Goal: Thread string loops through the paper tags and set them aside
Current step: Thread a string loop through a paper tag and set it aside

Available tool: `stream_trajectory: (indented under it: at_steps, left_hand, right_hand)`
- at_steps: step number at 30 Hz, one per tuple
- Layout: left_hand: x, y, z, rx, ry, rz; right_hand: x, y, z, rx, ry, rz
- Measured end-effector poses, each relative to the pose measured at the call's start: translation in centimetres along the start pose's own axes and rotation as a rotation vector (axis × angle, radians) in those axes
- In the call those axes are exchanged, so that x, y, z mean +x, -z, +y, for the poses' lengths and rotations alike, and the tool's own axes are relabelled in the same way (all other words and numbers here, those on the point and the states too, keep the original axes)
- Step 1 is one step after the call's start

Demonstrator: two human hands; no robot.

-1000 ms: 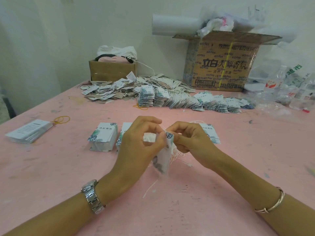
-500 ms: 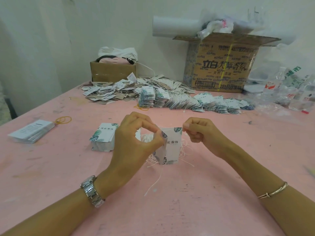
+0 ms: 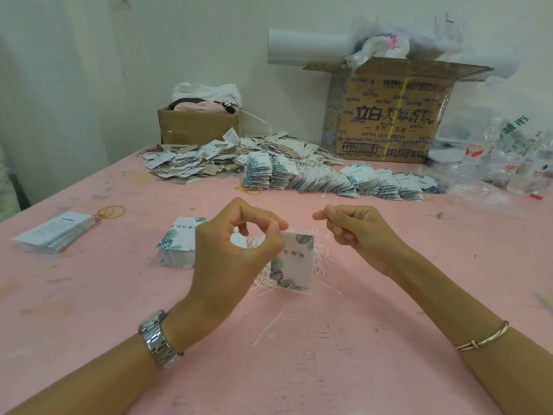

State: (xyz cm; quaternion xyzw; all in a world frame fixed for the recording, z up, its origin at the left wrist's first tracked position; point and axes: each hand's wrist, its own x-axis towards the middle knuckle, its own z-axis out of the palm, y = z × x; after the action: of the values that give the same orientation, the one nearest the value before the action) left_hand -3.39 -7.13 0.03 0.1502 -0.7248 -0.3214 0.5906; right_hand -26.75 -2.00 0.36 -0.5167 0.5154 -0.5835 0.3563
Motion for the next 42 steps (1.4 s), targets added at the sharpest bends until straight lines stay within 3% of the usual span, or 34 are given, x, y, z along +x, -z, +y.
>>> stream_trajectory:
  at_steps: [7,17,28,35,42]
  left_hand:
    - [0.4,0.1,-0.1,-0.058,0.004,0.0]
    - [0.5,-0.4,-0.1,-0.26,0.169,-0.093]
    - [0.7,-0.5,0.7,-0.287,0.148,-0.096]
    - [0.6,-0.8,0.9,-0.232,0.174,-0.125]
    - [0.5,-1.2,0.9,-0.171,0.187,-0.155]
  right_hand:
    - [-0.2,-0.8,-0.8,0.168,-0.006,-0.127]
    - [-0.7,-1.6,-2.3,0.198,0.034,0.072]
    - [-1.5,-2.4,-3.7,0.159,0.01,0.135]
    - [-1.8,-3.2,-4.1,0.259,0.085,0.017]
    - [-2.4,-4.0,-4.5,0.187,0.156,-0.055]
